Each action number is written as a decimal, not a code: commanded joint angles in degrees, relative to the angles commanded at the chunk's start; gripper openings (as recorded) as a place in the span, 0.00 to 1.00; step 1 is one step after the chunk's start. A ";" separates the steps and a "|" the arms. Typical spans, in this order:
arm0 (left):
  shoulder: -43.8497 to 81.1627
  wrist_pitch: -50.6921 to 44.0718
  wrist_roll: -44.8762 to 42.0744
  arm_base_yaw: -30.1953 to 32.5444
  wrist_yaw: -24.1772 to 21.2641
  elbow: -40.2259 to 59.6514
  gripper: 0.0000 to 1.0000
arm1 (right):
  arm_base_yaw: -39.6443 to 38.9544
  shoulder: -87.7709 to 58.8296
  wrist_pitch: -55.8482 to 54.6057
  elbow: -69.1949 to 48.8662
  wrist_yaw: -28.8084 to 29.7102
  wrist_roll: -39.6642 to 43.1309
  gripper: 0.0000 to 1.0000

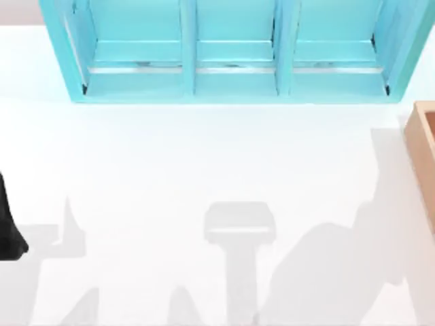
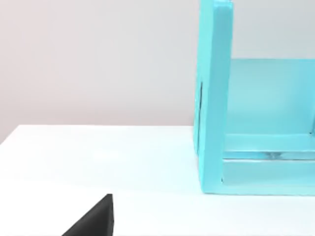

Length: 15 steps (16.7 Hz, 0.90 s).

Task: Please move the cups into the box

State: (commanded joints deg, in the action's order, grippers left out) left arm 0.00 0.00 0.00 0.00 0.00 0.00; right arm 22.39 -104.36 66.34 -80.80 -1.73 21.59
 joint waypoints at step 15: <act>0.00 0.00 0.00 0.00 0.00 0.00 1.00 | 0.10 -0.31 5.33 -5.64 -0.04 0.24 1.00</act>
State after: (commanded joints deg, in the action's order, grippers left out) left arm 0.00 0.00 0.00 0.00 0.00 0.00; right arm 22.49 -104.67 71.67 -86.45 -1.78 21.82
